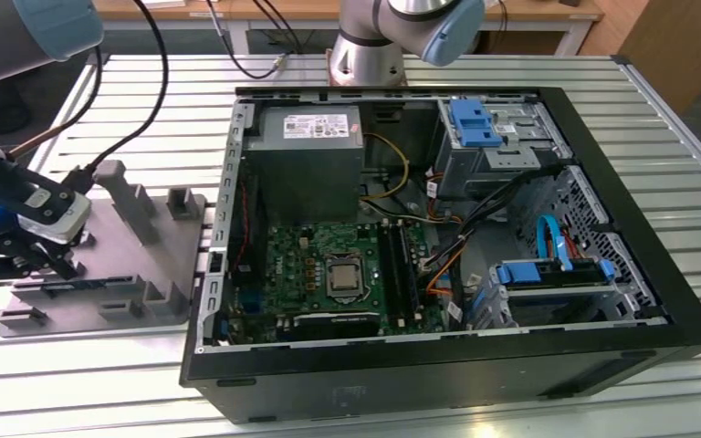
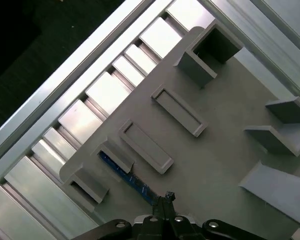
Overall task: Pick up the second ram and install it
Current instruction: 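Pick up the second ram and move it above second insertion slot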
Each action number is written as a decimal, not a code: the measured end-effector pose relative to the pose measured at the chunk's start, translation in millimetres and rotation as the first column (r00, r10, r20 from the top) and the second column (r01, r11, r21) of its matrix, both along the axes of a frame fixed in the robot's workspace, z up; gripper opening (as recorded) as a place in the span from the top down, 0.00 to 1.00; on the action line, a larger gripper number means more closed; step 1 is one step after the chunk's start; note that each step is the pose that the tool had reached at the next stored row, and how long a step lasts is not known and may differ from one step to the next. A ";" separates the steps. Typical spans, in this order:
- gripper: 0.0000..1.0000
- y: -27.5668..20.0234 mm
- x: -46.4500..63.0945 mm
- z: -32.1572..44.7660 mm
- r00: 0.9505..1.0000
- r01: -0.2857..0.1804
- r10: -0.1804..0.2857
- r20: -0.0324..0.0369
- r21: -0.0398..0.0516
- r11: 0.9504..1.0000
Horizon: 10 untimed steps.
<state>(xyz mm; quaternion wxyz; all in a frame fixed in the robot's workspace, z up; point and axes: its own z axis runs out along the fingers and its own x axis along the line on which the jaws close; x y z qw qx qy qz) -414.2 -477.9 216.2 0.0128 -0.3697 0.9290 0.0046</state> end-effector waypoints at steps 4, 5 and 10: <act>0.90 0.0 0.0 0.0 0.999 -0.036 0.036 0.000 0.000 0.999; 0.90 0.0 0.0 0.0 0.999 -0.044 0.044 0.000 0.000 0.999; 0.90 0.0 0.0 0.0 0.996 -0.085 0.085 0.000 0.000 0.996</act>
